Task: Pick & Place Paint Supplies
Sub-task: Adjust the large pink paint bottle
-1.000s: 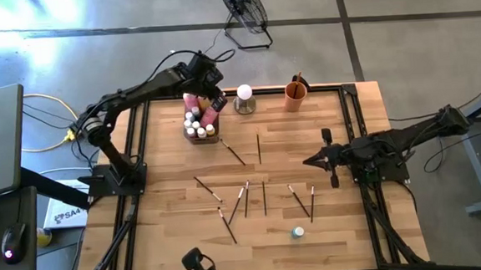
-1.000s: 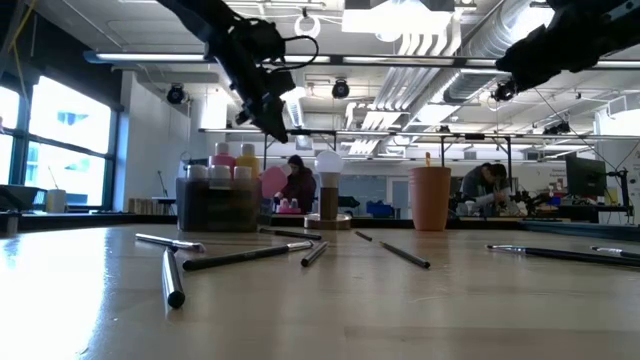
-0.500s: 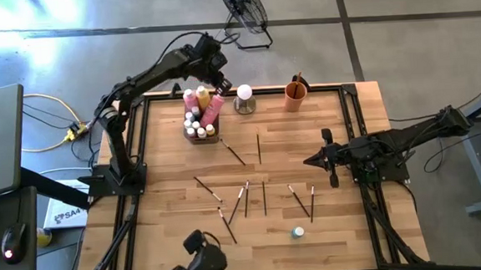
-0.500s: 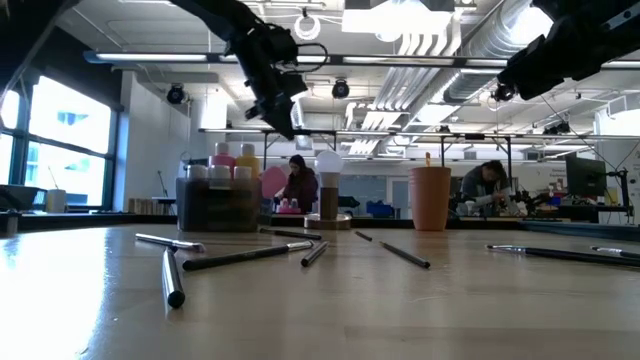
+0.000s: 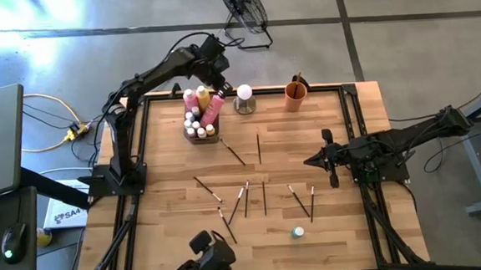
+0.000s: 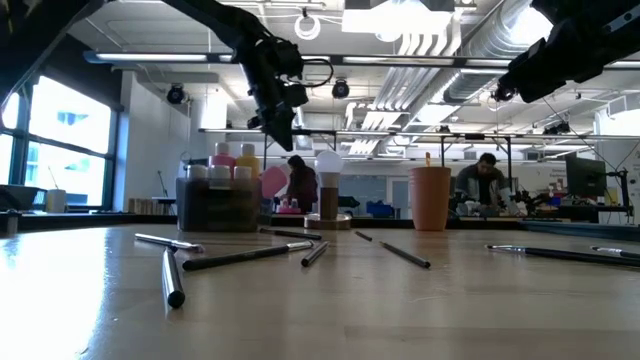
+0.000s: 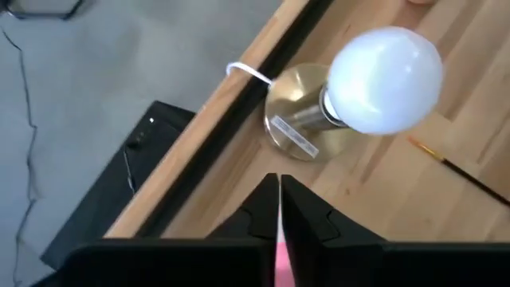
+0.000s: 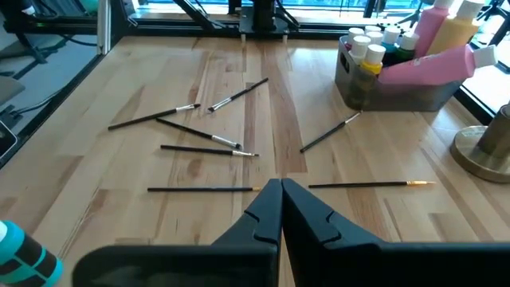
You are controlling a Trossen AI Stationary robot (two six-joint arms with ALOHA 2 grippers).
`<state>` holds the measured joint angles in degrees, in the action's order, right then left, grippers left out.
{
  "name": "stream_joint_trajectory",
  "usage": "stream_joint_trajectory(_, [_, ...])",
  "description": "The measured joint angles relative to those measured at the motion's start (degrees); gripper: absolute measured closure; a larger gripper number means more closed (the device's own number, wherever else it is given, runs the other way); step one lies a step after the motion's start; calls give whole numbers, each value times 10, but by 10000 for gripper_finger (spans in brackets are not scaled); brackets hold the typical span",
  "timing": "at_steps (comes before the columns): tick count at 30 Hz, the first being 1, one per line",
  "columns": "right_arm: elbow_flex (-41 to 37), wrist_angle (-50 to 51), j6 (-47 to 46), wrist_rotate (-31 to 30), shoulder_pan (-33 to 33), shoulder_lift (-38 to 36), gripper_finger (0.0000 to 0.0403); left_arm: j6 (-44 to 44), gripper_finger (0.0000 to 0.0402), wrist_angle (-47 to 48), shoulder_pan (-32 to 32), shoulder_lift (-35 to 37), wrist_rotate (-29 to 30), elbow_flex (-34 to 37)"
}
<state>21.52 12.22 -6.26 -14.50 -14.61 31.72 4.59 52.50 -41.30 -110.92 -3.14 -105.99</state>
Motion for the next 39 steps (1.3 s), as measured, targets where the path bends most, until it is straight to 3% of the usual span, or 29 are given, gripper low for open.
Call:
stream_joint_trajectory(10, [0, 0, 0, 0, 0, 0, 401, -3, 268, -2, 6, -15, 35, 0])
stream_joint_trajectory(14, [0, 0, 0, 0, 0, 0, 401, -15, 243, 1, 12, -15, 35, 0])
stream_joint_trajectory(27, [0, 1, -2, 15, 0, 0, 401, -25, 238, 25, 13, -17, 37, 0])
stream_joint_trajectory(39, [0, 1, -2, 14, 0, 0, 401, -30, 238, 27, 16, -63, 24, 1])
